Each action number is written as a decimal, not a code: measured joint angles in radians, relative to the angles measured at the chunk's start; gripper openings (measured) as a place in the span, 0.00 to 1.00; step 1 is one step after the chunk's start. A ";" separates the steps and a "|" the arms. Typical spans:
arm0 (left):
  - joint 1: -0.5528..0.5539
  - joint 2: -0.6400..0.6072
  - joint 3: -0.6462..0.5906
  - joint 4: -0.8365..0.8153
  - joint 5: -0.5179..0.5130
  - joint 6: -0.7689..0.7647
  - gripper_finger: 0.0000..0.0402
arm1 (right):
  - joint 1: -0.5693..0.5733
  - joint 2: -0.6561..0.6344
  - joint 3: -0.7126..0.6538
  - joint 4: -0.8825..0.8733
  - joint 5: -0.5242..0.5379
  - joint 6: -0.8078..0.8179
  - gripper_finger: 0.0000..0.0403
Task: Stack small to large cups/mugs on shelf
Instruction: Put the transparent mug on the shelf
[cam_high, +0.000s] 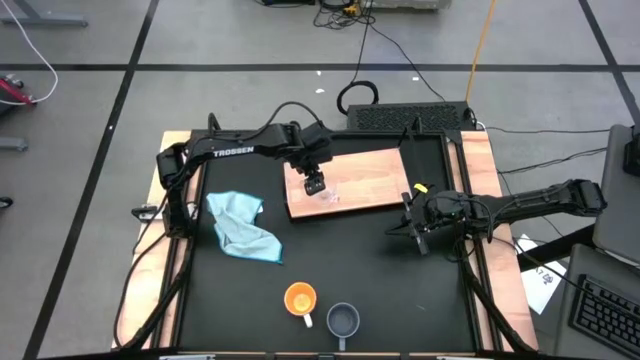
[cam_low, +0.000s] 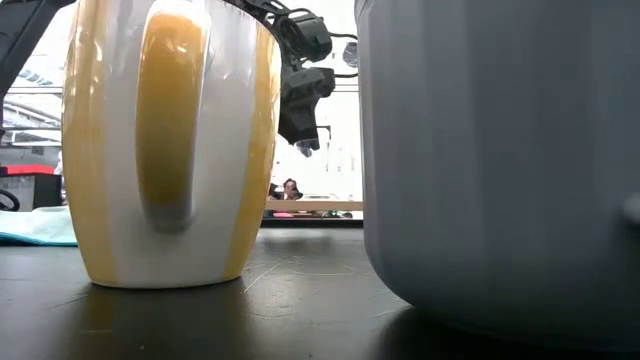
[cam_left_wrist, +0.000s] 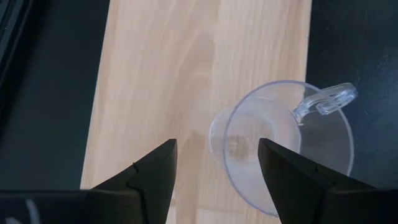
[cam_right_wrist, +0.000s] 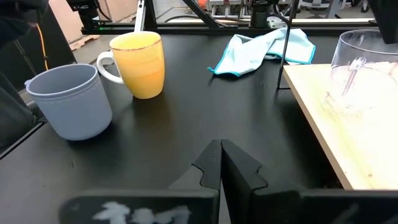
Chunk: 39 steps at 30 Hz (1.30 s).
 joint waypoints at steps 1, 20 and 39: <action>0.000 0.000 0.000 0.000 0.002 0.000 0.56 | 0.000 0.000 0.000 0.000 0.000 0.000 0.00; -0.019 0.000 0.000 0.011 0.010 0.010 0.32 | 0.000 0.000 0.000 0.000 0.000 0.000 0.00; -0.017 0.000 0.000 0.024 0.009 0.214 0.01 | 0.000 0.000 0.000 0.000 0.000 0.000 0.00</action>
